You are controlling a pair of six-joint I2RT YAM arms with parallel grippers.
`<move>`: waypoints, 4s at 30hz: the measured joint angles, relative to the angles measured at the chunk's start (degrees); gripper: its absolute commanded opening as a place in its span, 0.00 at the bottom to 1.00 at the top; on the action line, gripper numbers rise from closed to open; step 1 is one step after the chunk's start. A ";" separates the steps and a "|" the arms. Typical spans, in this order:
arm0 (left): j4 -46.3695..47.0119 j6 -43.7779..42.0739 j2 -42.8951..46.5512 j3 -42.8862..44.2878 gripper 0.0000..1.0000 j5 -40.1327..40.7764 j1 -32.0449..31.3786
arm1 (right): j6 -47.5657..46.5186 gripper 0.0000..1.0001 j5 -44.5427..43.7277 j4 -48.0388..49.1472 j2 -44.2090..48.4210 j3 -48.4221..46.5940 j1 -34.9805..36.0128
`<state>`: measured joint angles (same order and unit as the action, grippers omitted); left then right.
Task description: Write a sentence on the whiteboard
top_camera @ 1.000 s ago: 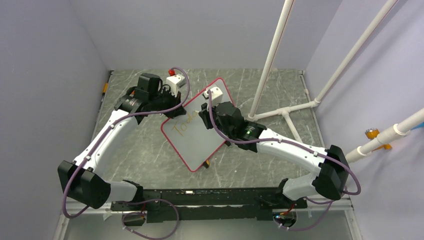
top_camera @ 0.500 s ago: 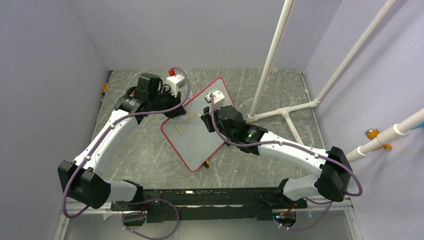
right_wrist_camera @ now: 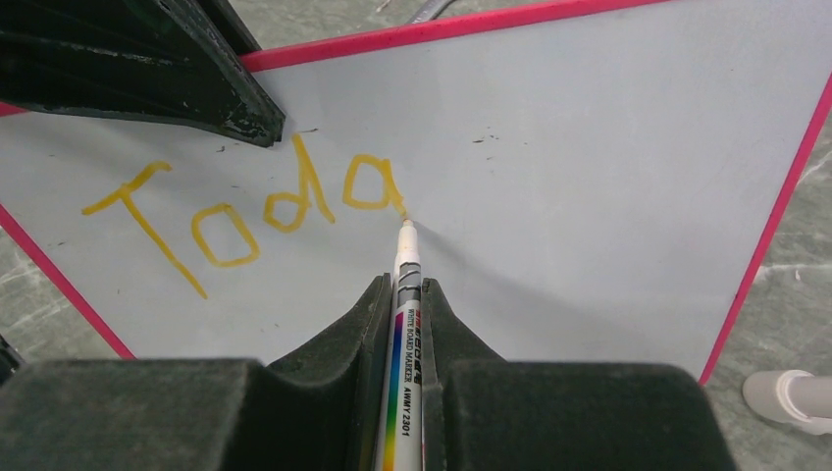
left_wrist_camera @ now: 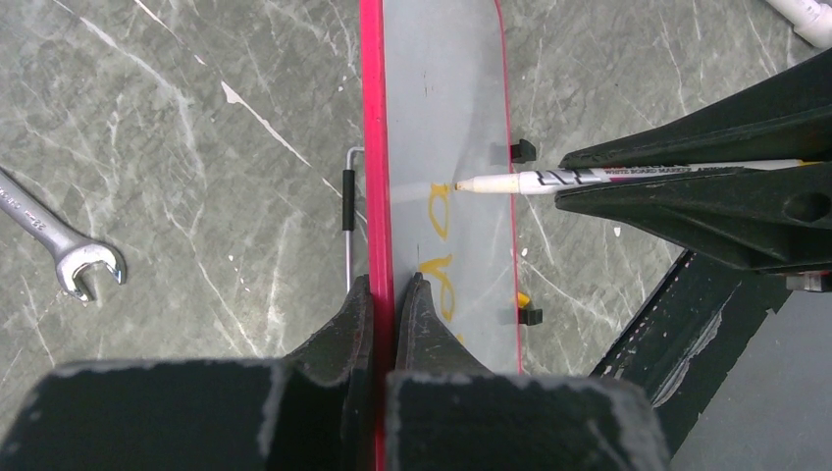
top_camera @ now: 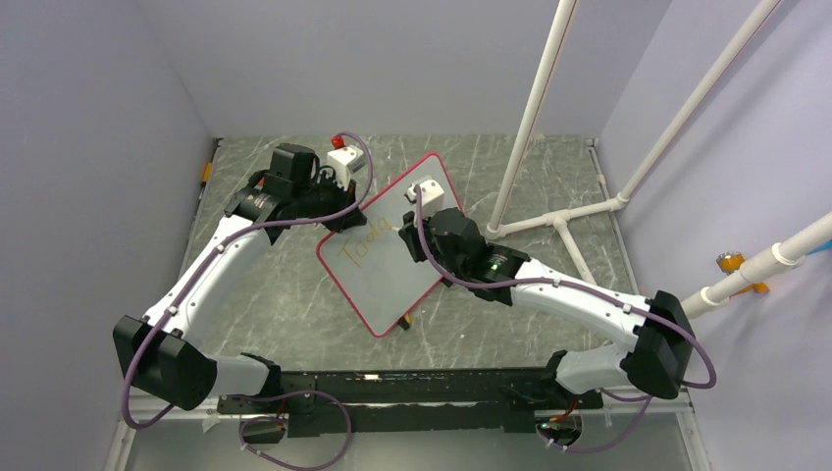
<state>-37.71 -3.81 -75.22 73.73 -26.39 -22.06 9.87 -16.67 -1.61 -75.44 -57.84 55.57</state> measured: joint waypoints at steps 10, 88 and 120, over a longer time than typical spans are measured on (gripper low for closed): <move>0.09 0.00 0.02 0.00 0.00 -0.24 -0.02 | -0.33 0.00 -1.01 -1.36 2.78 -1.22 0.00; -0.04 -0.02 0.02 0.00 0.00 -0.15 0.04 | -0.87 0.00 -1.27 1.18 -3.72 -7.02 -3.06; -0.37 -0.02 0.02 0.00 0.00 0.39 0.20 | 2.16 0.00 2.89 -0.70 0.57 2.97 -2.43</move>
<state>-38.09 -3.84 -75.20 73.73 -26.00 -21.87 12.03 -13.78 -2.31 -74.87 -54.87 53.15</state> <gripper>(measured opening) 0.043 0.138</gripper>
